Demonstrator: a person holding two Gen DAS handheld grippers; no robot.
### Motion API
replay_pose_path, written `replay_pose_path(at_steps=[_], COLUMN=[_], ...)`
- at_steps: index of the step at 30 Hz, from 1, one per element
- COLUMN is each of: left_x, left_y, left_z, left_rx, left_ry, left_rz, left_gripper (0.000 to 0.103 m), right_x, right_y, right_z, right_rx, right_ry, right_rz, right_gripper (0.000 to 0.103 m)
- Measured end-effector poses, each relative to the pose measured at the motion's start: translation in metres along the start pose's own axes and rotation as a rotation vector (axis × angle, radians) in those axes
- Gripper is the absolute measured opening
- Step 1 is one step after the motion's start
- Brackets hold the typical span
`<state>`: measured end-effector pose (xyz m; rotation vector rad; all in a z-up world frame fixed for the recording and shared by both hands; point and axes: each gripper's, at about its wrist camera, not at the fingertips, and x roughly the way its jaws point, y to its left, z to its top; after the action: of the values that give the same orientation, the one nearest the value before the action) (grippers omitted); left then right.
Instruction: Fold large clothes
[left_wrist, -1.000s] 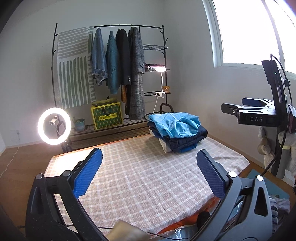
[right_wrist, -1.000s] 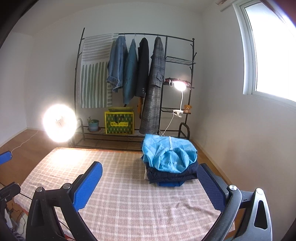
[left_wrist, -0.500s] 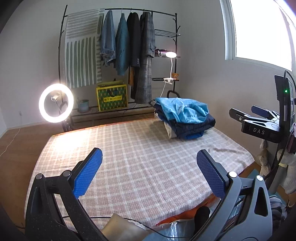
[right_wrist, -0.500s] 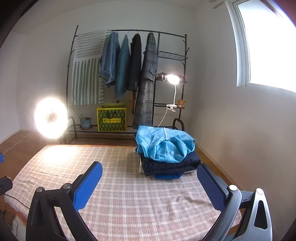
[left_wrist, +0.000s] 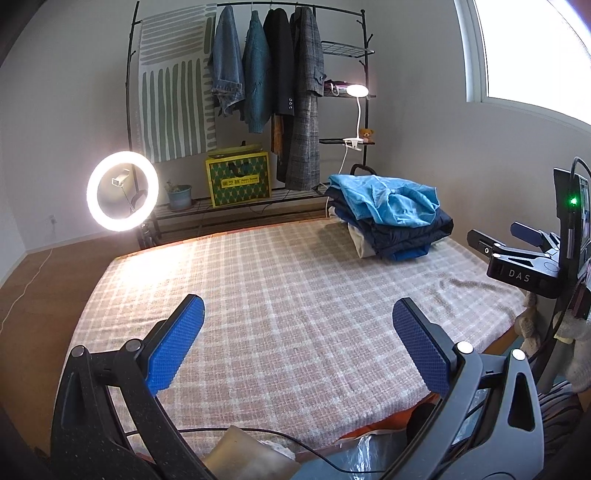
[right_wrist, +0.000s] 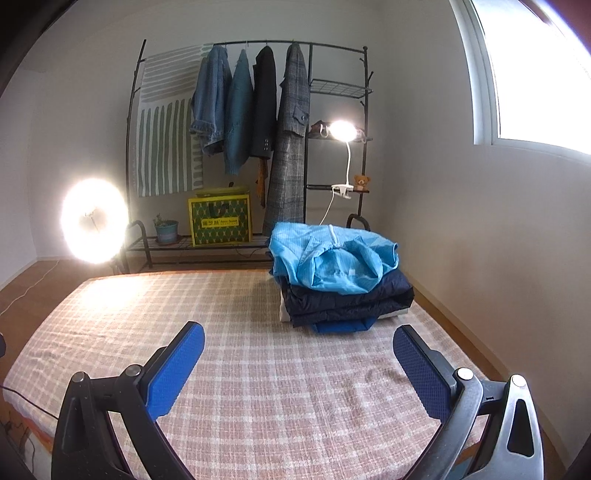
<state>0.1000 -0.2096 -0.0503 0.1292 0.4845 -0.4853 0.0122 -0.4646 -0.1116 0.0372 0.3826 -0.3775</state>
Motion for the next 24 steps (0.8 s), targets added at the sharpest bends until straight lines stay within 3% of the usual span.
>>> replay_pose_path(at_steps=[24], left_x=[0.0014], left_y=[-0.0051], left_z=[-0.0035], left_rx=[0.004], left_ry=[0.014], left_rz=[-0.02], left_gripper=[0.103], right_x=[0.0017], right_y=[0.001], right_z=[-0.0106], right_rx=[0.017], right_ry=[0.025], right_rz=[0.009], right_gripper=[0.103])
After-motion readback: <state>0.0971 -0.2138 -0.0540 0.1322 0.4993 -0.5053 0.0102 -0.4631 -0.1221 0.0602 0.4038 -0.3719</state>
